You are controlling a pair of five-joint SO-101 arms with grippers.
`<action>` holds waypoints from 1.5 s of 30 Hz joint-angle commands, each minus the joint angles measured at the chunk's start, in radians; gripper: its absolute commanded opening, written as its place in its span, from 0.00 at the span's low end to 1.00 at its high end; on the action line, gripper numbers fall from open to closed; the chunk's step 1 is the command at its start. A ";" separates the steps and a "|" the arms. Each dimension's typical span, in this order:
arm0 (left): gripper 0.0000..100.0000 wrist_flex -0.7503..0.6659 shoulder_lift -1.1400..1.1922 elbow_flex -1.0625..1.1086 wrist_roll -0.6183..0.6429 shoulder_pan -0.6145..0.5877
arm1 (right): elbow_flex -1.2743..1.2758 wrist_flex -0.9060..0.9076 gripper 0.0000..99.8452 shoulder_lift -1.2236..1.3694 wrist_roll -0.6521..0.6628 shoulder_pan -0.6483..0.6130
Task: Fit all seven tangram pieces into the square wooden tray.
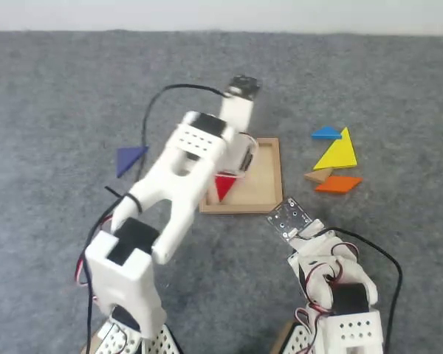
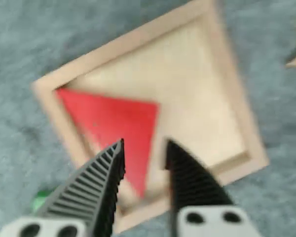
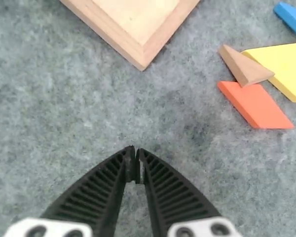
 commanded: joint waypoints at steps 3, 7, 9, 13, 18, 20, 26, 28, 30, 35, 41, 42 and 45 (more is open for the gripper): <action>0.01 -0.282 0.077 0.013 0.192 0.075 | -0.008 -0.019 0.01 0.010 0.008 -0.008; 0.01 -0.216 0.135 -0.062 0.239 0.035 | -0.008 -0.019 0.01 0.010 0.008 -0.008; 0.01 -0.158 0.157 -0.085 0.210 0.029 | -0.008 -0.019 0.01 0.010 0.008 -0.008; 0.01 -0.081 0.170 -0.084 0.133 0.048 | -0.008 -0.019 0.01 0.010 0.008 -0.002; 0.01 -0.005 0.178 -0.082 0.120 0.031 | -0.009 -0.019 0.01 0.010 0.008 -0.002; 0.01 0.012 0.178 -0.082 0.120 0.017 | -0.009 -0.019 0.01 0.010 0.008 -0.002; 0.01 0.014 0.130 -0.084 0.049 0.026 | -0.009 -0.019 0.01 0.010 0.008 -0.002; 0.01 0.025 0.074 -0.079 0.048 0.015 | -0.009 -0.019 0.01 0.010 0.008 -0.002; 0.01 0.029 0.012 -0.047 0.048 -0.009 | -0.009 -0.019 0.01 0.010 0.008 -0.002; 0.01 -0.025 -0.189 0.114 0.048 -0.087 | -0.017 -0.012 0.01 0.010 0.008 0.005; 0.01 -0.196 -0.548 0.461 0.040 -0.249 | -0.061 -0.019 0.01 0.010 -0.083 0.096; 0.01 -0.250 -0.601 0.535 0.023 -0.276 | -0.075 -0.019 0.01 0.010 -0.094 0.097; 0.01 -0.388 -0.727 0.745 -0.040 -0.345 | -0.121 -0.013 0.01 0.012 -0.097 0.090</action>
